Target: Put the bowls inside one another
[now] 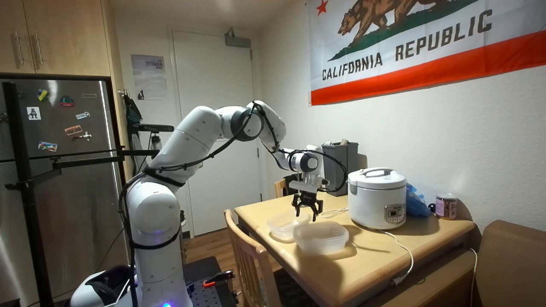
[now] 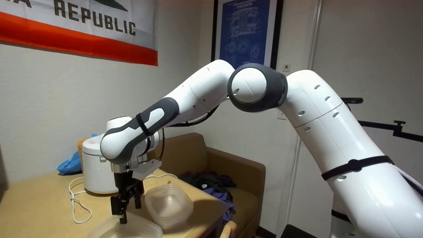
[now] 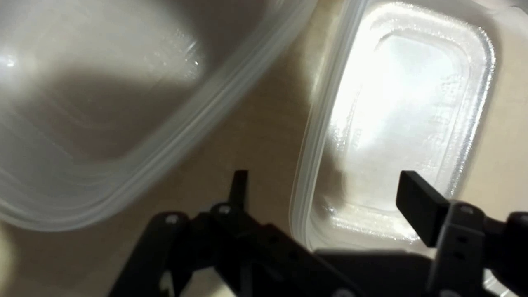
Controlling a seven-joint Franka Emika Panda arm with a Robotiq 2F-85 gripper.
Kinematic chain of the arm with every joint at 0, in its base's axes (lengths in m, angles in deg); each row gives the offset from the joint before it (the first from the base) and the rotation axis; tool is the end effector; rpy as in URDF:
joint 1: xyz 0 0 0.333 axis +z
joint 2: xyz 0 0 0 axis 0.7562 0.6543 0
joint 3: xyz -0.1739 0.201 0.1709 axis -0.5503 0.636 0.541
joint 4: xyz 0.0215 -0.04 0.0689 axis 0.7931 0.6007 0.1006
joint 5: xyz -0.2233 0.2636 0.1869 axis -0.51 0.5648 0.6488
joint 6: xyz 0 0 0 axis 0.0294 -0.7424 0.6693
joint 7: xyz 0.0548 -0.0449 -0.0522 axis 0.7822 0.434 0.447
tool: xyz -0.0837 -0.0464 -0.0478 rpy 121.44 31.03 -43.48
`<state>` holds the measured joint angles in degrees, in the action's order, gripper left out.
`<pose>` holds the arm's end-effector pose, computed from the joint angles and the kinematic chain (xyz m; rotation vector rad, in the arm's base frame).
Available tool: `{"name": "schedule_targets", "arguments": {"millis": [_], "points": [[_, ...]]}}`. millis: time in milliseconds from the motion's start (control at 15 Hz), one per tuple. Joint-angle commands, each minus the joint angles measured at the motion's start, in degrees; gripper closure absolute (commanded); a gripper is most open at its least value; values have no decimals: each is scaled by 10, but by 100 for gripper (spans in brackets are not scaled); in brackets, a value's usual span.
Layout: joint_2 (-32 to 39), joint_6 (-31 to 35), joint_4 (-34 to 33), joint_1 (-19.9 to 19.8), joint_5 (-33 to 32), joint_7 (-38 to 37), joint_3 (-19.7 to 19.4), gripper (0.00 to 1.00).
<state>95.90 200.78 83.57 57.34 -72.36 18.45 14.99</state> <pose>0.6514 0.1761 0.2261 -2.9914 -0.7715 0.2987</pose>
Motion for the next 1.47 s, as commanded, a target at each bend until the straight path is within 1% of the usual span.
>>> {"name": "schedule_targets", "arguments": {"millis": [0,400,533,667,800,867,933,1000,1067,1133,1267,1400], "points": [[-3,13,10,1,4,-10,1,40],[-8,14,17,2,2,-13,-1,87],[-9,15,19,2,1,-14,-2,99],[-9,14,19,2,1,-14,-2,100],[-8,12,19,2,0,-15,-3,98],[-9,12,19,2,0,-15,-3,74],[-9,12,20,2,0,-15,-3,66],[-9,12,20,1,-1,-15,-4,62],[-9,12,21,2,-2,-15,-4,89],[-9,12,21,2,-2,-15,-5,90],[-9,11,21,2,-3,-16,-6,99],[-10,11,22,3,-3,-17,-6,100]]}}
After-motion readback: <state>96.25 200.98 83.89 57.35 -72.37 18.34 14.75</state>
